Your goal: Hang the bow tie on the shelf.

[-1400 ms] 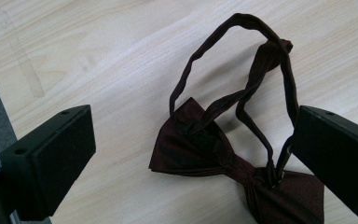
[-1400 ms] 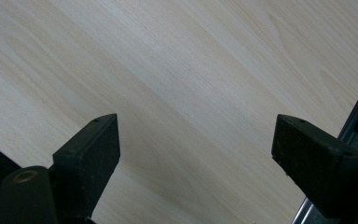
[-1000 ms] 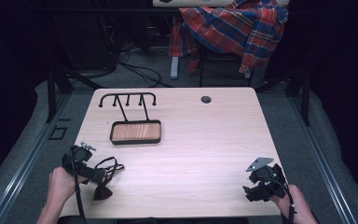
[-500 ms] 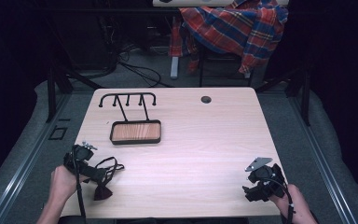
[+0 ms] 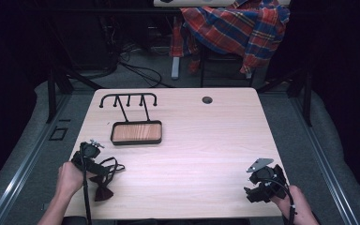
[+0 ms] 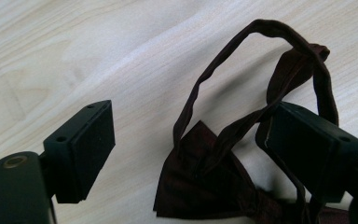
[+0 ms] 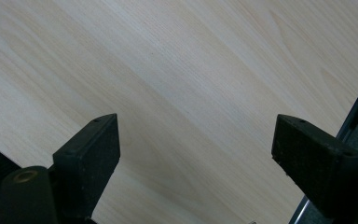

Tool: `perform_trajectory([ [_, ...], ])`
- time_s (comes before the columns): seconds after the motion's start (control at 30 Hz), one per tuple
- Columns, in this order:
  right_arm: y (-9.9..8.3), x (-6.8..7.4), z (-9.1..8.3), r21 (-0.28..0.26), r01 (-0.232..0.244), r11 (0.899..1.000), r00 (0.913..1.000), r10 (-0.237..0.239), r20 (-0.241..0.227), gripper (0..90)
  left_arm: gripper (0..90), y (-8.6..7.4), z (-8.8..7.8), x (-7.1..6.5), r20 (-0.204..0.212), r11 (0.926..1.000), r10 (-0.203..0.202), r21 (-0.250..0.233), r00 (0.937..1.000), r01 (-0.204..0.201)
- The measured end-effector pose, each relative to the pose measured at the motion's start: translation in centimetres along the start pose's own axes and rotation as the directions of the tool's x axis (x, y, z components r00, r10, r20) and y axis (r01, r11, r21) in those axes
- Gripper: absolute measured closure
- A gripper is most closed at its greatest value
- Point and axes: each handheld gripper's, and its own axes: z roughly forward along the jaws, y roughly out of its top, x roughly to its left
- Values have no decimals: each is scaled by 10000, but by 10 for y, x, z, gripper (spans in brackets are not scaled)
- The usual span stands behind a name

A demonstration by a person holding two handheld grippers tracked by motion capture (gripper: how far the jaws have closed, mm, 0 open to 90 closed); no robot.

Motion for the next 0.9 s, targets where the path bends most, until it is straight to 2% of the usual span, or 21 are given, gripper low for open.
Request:
perform_trajectory([
  [0.2, 0, 0, 0, 39, 28, 10000, 10000, -28, 25, 150, 307, 4, 4, -1, -9, 9998, 177, 106, 9998, -177],
  [0.27, 0, 0, 0, 37, 24, 10000, 10000, -24, 19, 150, 317, 4, 4, 0, 2, 9998, 166, 107, 9999, -166],
  [0.53, 0, 1, 1, 41, 26, 10000, 10000, -26, 6, 150, 391, 9, 7, 7, 471, 10000, -13, -7, 9989, 13],
  [0.9, 0, 1, 1, 53, 49, 10000, 10000, -49, 24, 150, 530, 13, 11, 8, 613, 10000, 3, 53, 9981, -6],
])
